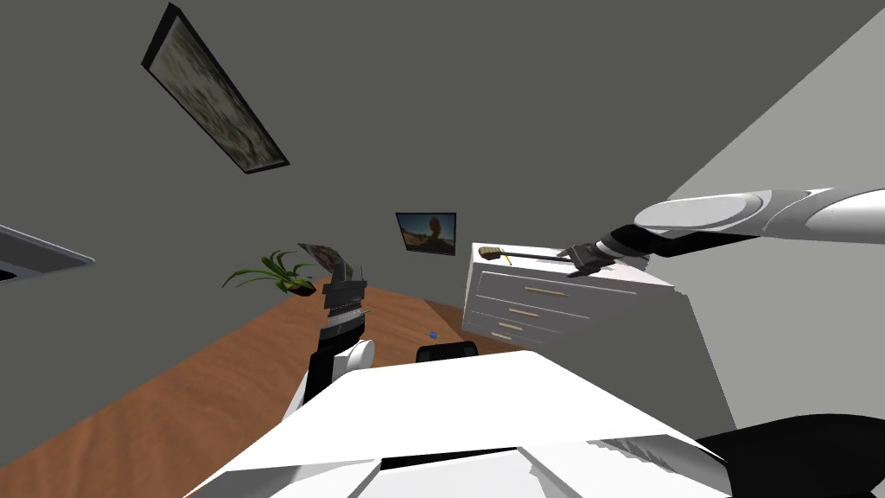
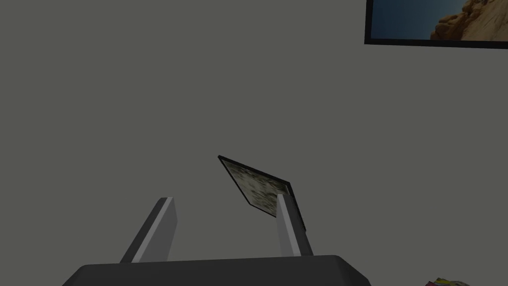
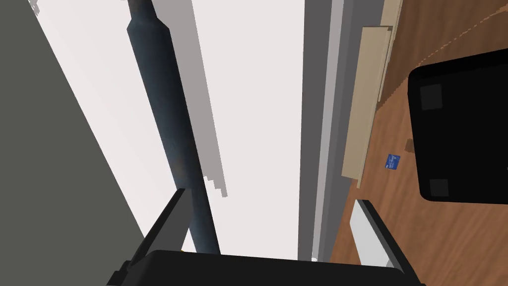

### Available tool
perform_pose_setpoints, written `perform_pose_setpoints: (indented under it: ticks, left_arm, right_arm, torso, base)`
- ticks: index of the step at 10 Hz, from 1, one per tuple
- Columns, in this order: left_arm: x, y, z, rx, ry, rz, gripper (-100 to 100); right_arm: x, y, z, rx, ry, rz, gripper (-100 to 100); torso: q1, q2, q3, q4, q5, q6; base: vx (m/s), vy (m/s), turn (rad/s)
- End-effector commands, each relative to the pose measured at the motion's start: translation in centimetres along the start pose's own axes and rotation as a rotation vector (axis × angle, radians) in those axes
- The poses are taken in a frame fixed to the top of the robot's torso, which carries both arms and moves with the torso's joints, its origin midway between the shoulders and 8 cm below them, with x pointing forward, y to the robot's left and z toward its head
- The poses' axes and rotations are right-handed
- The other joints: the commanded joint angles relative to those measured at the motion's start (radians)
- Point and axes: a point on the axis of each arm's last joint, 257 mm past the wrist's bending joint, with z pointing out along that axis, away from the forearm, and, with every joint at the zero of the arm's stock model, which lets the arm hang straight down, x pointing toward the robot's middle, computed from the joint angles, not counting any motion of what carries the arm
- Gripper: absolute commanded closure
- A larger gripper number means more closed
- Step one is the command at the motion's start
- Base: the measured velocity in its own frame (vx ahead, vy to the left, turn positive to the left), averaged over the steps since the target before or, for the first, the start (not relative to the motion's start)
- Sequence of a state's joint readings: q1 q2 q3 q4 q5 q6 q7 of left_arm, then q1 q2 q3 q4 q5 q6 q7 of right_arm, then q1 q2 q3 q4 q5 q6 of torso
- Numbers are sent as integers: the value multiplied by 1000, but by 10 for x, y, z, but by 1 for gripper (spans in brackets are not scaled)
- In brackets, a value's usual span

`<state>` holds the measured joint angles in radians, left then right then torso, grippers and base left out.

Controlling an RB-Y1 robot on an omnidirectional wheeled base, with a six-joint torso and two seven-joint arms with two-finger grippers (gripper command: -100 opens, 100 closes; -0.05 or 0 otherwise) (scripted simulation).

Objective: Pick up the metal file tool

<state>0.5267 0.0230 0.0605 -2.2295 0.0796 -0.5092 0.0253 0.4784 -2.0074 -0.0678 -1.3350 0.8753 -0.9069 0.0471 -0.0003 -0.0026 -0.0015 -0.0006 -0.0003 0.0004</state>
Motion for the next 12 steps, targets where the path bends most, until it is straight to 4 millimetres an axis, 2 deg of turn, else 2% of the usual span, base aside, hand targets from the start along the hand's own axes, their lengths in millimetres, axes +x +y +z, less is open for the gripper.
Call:
perform_pose_setpoints:
  ticks: [1,4,7,8,9,10,11,12]
  left_arm:
    - [0,0,0,0,0,0,0]
    - [0,0,0,0,0,0,0]
    - [0,0,0,0,0,0,0]
    - [0,0,0,0,0,0,0]
    - [0,0,0,0,0,0,0]
    - [0,0,0,0,0,0,0]
    - [0,0,0,0,0,0,0]
    - [0,0,0,0,0,0,0]
  right_arm:
    - [11,0,-7,-17,53,-21,-100]
    - [35,12,-12,-71,138,-27,-100]
    - [36,15,-11,-75,141,-24,-100]
    - [37,15,-11,-77,141,-24,0]
    - [49,24,-1,-75,145,-14,-100]
    - [56,28,4,-75,147,-9,-100]
    - [50,26,3,-78,146,-11,-100]
    - [51,26,4,-75,146,-12,100]
  torso:
    - [0,0,0,0,0,0]
    - [-2,-6,-4,-2,-1,0]
    - [-2,-3,-2,-1,-1,1]
    - [0,0,0,0,-1,1]
    - [0,2,1,1,0,1]
    - [1,2,1,0,0,1]
    - [1,1,1,0,0,1]
    - [1,2,1,1,0,1]
  base:
    - [117,-23,130]
    - [145,-49,131]
    - [68,-27,34]
    - [7,-3,0]
    - [27,13,83]
    - [39,19,85]
    - [17,7,10]
    - [0,0,0]
